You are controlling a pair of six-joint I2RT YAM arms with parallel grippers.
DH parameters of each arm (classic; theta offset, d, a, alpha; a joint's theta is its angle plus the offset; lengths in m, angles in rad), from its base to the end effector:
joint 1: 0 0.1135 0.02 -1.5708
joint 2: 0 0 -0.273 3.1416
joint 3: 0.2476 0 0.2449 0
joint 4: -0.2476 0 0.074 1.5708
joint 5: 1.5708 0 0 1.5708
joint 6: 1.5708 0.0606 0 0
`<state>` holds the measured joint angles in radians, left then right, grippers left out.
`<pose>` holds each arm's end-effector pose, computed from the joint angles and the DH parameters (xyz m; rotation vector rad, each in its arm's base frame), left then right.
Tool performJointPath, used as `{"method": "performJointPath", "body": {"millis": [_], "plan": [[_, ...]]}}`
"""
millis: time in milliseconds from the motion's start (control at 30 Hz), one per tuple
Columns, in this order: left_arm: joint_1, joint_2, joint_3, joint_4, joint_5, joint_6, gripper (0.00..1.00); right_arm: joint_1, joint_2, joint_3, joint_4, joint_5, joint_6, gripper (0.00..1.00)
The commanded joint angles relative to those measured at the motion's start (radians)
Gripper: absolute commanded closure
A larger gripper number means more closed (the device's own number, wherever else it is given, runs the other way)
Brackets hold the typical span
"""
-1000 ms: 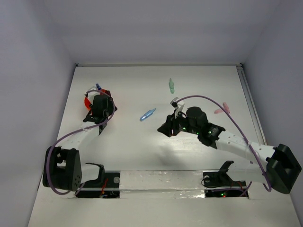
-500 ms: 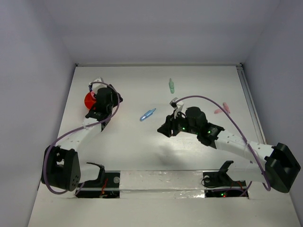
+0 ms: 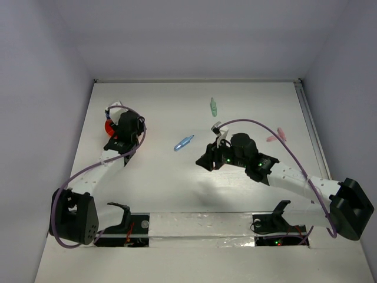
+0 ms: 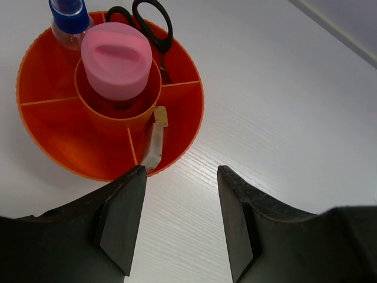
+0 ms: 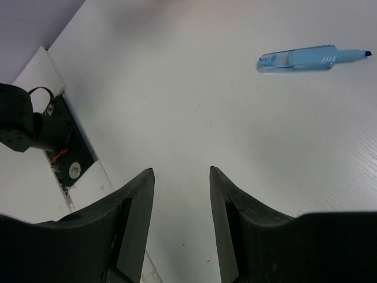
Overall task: Sort the stationery into containers
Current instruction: Place the stationery in the storage box, then pick up the pen from the center of the board.
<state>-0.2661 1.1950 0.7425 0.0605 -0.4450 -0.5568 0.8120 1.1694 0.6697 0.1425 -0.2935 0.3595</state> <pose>0.2756 -0.0481 0.2685 -0.5604 1.8411 -0.1143 0.1759 0.2110 0.2576 -0.6656 1.9528 1.0404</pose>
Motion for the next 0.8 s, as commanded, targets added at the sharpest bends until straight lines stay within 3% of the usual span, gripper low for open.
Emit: {"method": "performJointPath", "body": {"millis": [0,333,600,767], "plan": [[0.015,-0.018,-0.009,-0.005,-0.038,0.012,0.52,0.004,-0.001,-0.01,0.054,-0.01,0.001,0.51],[0.027,0.061,0.005,0.05,0.046,0.005,0.52,0.004,-0.001,-0.01,0.049,0.008,-0.001,0.51],[0.016,-0.08,-0.043,0.114,0.132,0.017,0.52,0.004,0.001,-0.009,0.026,0.089,-0.008,0.51],[-0.048,-0.165,-0.037,0.121,0.215,0.034,0.52,0.004,-0.001,-0.016,0.016,0.194,-0.004,0.52]]}}
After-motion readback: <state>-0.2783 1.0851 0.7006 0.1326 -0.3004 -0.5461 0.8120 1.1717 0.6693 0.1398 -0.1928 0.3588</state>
